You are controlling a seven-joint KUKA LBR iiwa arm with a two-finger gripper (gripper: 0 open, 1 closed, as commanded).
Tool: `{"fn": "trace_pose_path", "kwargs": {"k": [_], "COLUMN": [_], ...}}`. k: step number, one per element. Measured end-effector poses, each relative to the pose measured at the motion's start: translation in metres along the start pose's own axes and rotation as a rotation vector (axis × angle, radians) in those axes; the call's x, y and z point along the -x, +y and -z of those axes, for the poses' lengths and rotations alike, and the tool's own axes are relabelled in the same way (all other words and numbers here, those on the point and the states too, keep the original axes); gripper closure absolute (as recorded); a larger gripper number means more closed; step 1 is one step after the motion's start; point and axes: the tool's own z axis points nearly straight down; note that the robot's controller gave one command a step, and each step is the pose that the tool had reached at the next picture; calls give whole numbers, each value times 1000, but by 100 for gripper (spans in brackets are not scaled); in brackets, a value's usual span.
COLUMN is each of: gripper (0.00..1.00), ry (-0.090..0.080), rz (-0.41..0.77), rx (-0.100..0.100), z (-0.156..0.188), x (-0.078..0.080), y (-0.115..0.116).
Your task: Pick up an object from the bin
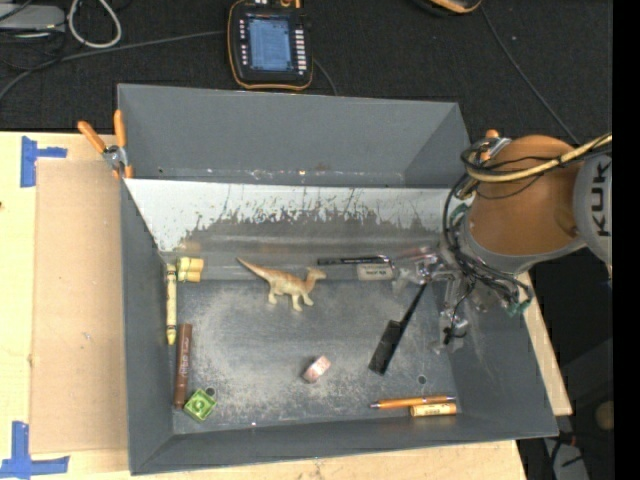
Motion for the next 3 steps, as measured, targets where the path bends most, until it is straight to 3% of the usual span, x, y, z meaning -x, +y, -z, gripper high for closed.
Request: {"fn": "trace_pose_path", "kwargs": {"k": [1,2,3], "gripper": [0,0,100], "ry": [17,1,7], "rz": [-84,350,264], "rx": [8,2,6], "z": [-36,-65,-64], "x": [13,25,27], "y": [12,16,18]}}
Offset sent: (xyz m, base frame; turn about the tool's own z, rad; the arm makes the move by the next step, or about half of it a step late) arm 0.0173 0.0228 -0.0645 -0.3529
